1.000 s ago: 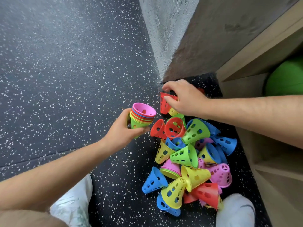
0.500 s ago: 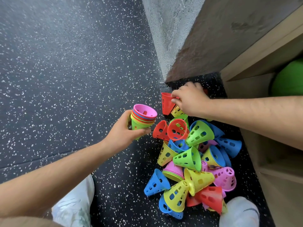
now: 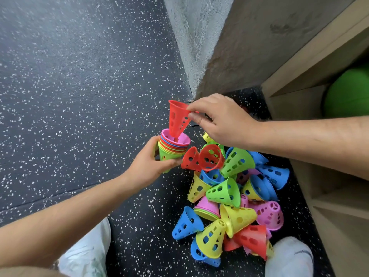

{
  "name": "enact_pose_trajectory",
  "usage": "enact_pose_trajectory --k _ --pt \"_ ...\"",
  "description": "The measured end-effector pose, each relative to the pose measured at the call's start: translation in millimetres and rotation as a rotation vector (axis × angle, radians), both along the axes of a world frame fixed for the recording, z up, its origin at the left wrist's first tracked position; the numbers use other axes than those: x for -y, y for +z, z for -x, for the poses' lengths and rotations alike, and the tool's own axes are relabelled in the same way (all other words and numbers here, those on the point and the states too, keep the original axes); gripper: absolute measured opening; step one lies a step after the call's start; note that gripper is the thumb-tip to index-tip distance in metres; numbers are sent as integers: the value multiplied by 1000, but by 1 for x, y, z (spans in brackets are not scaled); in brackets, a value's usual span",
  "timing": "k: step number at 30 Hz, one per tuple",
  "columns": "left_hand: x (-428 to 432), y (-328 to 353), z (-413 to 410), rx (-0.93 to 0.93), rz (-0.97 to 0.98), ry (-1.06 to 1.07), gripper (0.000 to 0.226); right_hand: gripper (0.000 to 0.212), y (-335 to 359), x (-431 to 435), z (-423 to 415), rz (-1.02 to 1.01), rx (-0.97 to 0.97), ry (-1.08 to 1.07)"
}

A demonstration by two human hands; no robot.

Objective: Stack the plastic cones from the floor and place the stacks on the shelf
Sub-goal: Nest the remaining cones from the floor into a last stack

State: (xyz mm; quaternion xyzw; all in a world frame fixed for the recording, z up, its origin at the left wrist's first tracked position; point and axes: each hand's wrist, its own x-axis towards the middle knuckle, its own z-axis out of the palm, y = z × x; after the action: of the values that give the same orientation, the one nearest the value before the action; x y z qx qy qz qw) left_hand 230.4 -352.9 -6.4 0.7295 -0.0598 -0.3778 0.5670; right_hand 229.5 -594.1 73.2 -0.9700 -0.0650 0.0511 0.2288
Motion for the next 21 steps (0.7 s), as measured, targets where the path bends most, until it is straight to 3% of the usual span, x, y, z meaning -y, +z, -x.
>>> enact_pose_trajectory --k 6,11,14,17,21 --pt "11 -1 3 -6 23 23 62 34 3 2 13 -26 -122 42" --pt "16 -3 13 2 19 -22 70 41 12 13 29 -119 -508 156" --pt "16 -6 15 -27 16 -41 76 41 10 29 27 -112 -440 42" --pt "19 -7 13 -32 14 -58 76 34 1 48 19 44 -359 -43" --pt "28 -2 13 -16 26 -60 67 37 -12 60 16 229 -395 -25"
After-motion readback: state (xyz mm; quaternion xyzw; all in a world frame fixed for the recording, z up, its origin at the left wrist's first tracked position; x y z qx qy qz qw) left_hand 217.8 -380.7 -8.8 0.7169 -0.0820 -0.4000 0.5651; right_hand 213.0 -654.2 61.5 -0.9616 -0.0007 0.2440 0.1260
